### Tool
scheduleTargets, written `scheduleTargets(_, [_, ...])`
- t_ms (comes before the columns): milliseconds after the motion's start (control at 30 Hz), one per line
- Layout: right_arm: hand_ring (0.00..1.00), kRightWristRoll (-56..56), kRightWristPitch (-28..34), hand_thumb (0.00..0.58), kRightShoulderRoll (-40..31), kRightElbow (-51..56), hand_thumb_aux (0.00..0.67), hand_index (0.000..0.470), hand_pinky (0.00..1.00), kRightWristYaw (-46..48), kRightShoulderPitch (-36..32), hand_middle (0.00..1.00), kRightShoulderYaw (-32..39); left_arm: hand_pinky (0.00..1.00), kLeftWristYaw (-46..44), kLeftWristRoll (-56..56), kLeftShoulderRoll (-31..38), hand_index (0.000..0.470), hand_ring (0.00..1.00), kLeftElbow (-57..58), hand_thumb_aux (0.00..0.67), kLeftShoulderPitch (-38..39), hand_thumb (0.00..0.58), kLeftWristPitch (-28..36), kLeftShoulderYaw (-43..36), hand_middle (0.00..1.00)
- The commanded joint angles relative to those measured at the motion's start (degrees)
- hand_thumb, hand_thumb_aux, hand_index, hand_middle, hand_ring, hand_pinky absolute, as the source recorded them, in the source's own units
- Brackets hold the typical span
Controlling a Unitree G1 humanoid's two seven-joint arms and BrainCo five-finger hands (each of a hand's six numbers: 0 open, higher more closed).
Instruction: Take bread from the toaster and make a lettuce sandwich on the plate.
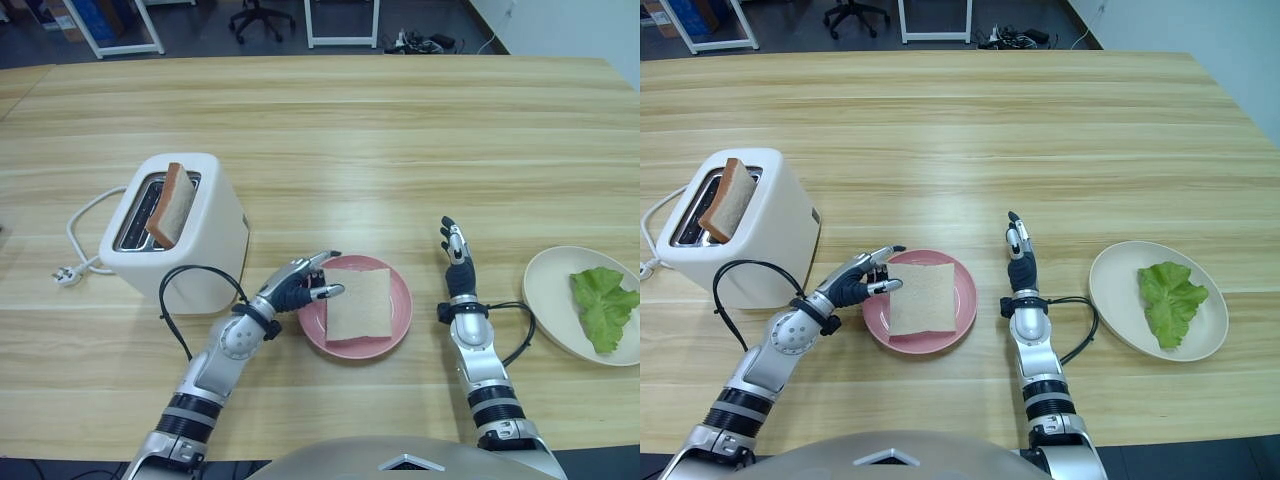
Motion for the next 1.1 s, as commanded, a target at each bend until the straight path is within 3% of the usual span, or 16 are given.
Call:
scheduleTargets(33, [0.0, 0.31, 0.89, 0.0, -0.13, -0.71, 0.0, 0.0, 0.0, 0.2, 0.25, 0.0, -0.22, 0.0, 8.27, 11.69, 1.92, 0.0, 0.0, -2.77, 0.0, -0.74, 0.0, 1.99, -0.54, 0.0])
scheduleTargets(200, [0.0, -0.3, 0.98, 0.0, -0.29, -2.44, 0.0, 0.0, 0.0, 0.06, 0.67, 0.0, 0.04, 0.0, 27.63, 26.94, 5.34, 0.0, 0.0, -4.39, 0.0, -2.22, 0.0, 2.66, 0.71, 0.0])
scheduleTargets(300, [0.0, -2.48, 0.37, 0.0, -1.64, -6.21, 0.0, 0.0, 0.0, -0.56, 1.65, 0.0, 0.37, 0.0, 35.18, 28.91, 6.0, 0.0, 0.0, -7.34, 0.0, -1.08, 0.0, 1.86, 2.29, 0.0])
scheduleTargets(433, [0.0, -9.38, -2.01, 0.0, -6.74, -21.46, 0.0, 0.0, 0.0, -2.46, 5.51, 0.0, -2.19, 0.0, 38.85, 16.49, 2.27, 0.0, 0.0, -7.52, 0.0, 0.75, 0.0, -4.9, 3.97, 0.0])
scheduleTargets(633, [0.0, -28.83, 2.2, 0.0, -18.67, -39.56, 0.0, 0.0, 0.0, -12.56, 11.23, 0.0, -21.94, 0.0, 35.68, -2.52, -5.91, 0.0, 0.0, 1.27, 0.0, 3.12, 0.0, -11.42, 4.53, 0.0])
scheduleTargets(700, [0.0, -38.14, 6.22, 0.0, -24.05, -38.31, 0.0, 0.0, 0.0, -14.87, 14.24, 0.0, -26.35, 0.0, 34.8, -5.38, -7.67, 0.0, 0.0, 3.09, 0.0, 3.78, 0.0, -12.46, 4.87, 0.0])
scheduleTargets(800, [0.0, -47.14, 12.28, 0.0, -29.3, -31.83, 0.0, 0.0, 0.0, -16.39, 17.44, 0.0, -27.54, 0.0, 34.34, -6.27, -8.91, 0.0, 0.0, 4.15, 0.0, 4.21, 0.0, -12.96, 5.74, 0.0])
scheduleTargets(900, [0.0, -50.86, 16.33, 0.0, -32.99, -20.71, 0.0, 0.0, 0.0, -16.41, 18.29, 0.0, -24.2, 0.0, 33.89, -6.55, -9.8, 0.0, 0.0, 4.76, 0.0, 4.26, 0.0, -12.95, 6.38, 0.0])
scheduleTargets(1100, [0.0, -50.12, 18.75, 0.0, -37.57, -3.26, 0.0, 0.0, 0.0, -17.19, 15.95, 0.0, -16.35, 0.0, 33.16, -5.46, -10.92, 0.0, 0.0, 5.14, 0.0, 4.37, 0.0, -12.84, 6.91, 0.0])
